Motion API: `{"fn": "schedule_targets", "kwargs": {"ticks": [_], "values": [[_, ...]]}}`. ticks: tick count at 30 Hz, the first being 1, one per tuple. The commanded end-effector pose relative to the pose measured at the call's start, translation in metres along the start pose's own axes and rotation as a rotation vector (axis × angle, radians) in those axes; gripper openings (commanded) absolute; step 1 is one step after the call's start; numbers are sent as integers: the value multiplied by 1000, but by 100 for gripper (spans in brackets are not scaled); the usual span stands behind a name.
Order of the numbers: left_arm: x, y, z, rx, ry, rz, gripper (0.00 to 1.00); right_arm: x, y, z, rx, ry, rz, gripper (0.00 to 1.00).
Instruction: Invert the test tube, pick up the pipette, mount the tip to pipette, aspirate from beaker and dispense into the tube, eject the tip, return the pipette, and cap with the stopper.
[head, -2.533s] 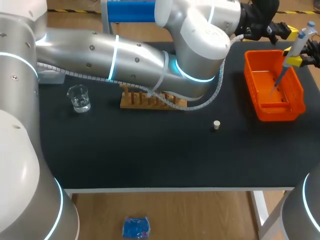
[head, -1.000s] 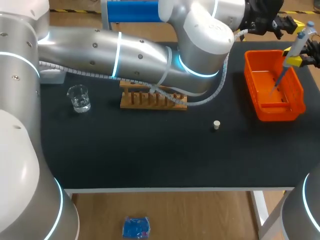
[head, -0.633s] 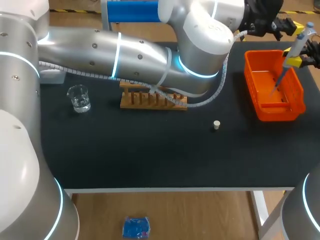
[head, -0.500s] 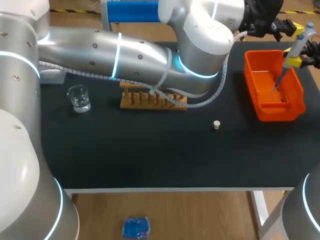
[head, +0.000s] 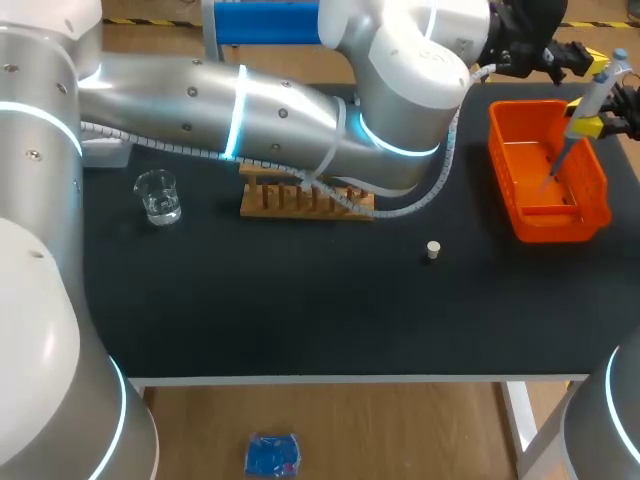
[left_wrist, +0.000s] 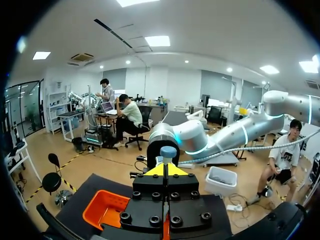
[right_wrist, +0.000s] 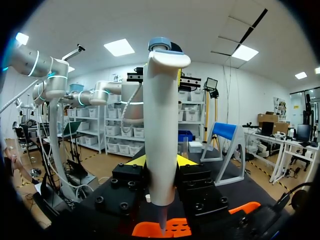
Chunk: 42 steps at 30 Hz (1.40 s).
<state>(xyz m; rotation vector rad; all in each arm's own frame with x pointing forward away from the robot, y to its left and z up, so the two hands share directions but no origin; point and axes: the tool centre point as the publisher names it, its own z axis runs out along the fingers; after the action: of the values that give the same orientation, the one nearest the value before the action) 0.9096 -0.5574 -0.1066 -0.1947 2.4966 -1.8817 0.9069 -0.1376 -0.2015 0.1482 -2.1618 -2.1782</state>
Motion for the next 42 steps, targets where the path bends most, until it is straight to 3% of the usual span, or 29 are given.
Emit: {"fn": "schedule_targets", "kwargs": {"ticks": [1,14,20,27,28,30,42], "values": [[1,9,6,-7,-3,-3,0,-3,7,-1,0,5,-1,0],[2,14,4,3,-12,-9,0,-3,7,-1,0,5,-1,0],[0,3,-2,45,-25,25,0,-3,7,-1,0,5,-1,0],[-5,-10,-12,35,-38,43,0,-3,7,-1,0,5,-1,0],[-5,-11,-13,36,-38,45,15,-3,7,-1,0,5,-1,0],[-5,-13,-14,35,-40,48,100,-3,7,-1,0,5,-1,0],[-2,-17,-35,7,-61,49,100,-3,7,-1,0,5,-1,0]]}}
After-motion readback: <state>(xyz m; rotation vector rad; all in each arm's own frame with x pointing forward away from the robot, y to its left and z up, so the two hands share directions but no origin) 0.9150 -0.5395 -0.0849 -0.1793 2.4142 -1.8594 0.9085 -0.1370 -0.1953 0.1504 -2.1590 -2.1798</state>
